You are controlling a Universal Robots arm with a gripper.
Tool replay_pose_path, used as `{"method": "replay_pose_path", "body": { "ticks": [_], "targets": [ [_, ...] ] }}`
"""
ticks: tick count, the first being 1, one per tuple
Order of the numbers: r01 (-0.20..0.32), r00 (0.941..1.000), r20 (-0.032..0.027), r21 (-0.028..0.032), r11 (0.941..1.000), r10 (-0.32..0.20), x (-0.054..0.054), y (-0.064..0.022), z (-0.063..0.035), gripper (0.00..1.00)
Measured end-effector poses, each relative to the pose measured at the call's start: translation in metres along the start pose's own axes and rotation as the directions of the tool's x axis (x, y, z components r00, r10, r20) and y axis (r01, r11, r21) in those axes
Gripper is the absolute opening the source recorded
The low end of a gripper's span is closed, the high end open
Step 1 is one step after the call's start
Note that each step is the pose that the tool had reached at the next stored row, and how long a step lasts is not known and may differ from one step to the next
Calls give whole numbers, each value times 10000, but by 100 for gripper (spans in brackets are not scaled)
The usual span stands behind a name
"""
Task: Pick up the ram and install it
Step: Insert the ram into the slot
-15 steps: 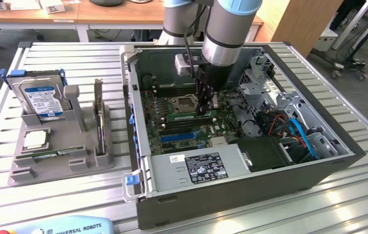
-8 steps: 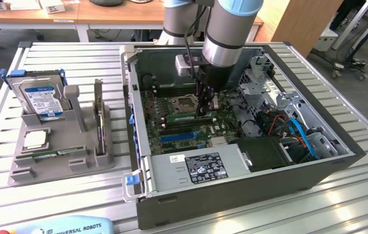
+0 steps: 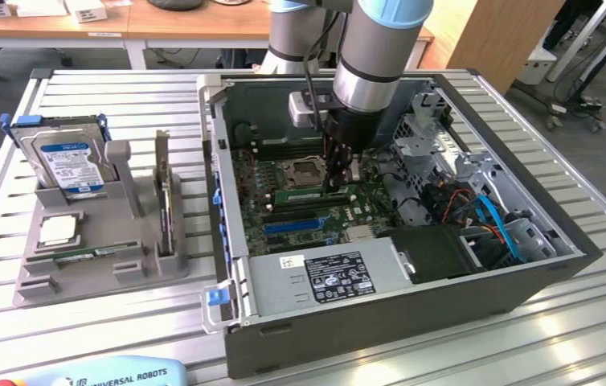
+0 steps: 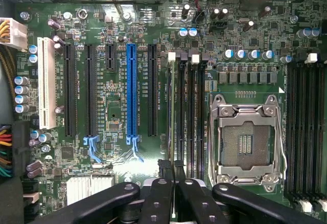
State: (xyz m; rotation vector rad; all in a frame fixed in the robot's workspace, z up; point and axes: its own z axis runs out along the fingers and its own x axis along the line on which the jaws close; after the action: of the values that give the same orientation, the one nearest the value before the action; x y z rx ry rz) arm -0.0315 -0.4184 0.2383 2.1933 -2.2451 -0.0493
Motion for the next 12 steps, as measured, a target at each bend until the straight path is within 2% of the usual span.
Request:
{"method": "replay_pose_path", "body": {
  "ticks": [12],
  "targets": [
    [0,10000,-1,0,10000,0,0,-1,35,12]
  ]
}}
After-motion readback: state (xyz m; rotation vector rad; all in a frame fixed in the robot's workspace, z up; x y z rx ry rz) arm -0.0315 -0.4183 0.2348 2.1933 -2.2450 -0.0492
